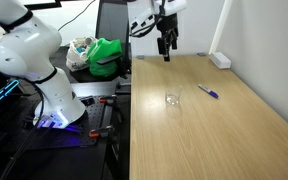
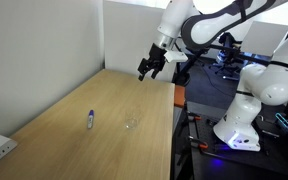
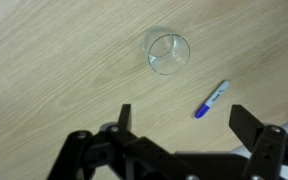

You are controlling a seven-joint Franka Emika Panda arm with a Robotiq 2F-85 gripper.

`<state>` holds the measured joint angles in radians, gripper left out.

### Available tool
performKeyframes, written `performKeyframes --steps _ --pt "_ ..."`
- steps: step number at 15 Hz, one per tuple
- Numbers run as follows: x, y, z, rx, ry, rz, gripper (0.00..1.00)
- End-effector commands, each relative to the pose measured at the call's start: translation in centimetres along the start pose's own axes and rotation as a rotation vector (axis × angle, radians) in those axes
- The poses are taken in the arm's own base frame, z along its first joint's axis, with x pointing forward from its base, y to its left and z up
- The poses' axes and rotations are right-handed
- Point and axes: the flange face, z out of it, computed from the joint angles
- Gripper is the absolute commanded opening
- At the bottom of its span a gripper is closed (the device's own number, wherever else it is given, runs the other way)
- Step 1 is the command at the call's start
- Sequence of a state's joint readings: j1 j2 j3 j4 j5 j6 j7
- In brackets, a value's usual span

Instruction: Take the marker from the table and place it in the glass cup

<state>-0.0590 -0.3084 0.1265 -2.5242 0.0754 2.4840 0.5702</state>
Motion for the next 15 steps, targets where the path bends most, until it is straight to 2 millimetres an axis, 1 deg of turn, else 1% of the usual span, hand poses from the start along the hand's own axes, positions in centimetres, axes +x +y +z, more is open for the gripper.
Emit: performKeyframes --steps 1,6,7,8,10,12,15 --pt "0.0 0.0 0.1 -0.002 -0.004 0.0 1.0" --pt "0.0 0.1 0.1 -0.001 -0.003 0.001 1.0" --pt "0.3 0.8 -0.7 0.024 0.03 0.032 1.0" --pt "0.8 1.3 -1.0 0.041 0.074 0.083 1.0" --pt "2.1 1.8 -0.9 0.076 0.135 0.153 1.0" --pt "3.3 2.1 -0.4 0.084 0.15 0.199 1.0" --pt "4.0 1.8 0.6 0.082 0.14 0.226 1.0"
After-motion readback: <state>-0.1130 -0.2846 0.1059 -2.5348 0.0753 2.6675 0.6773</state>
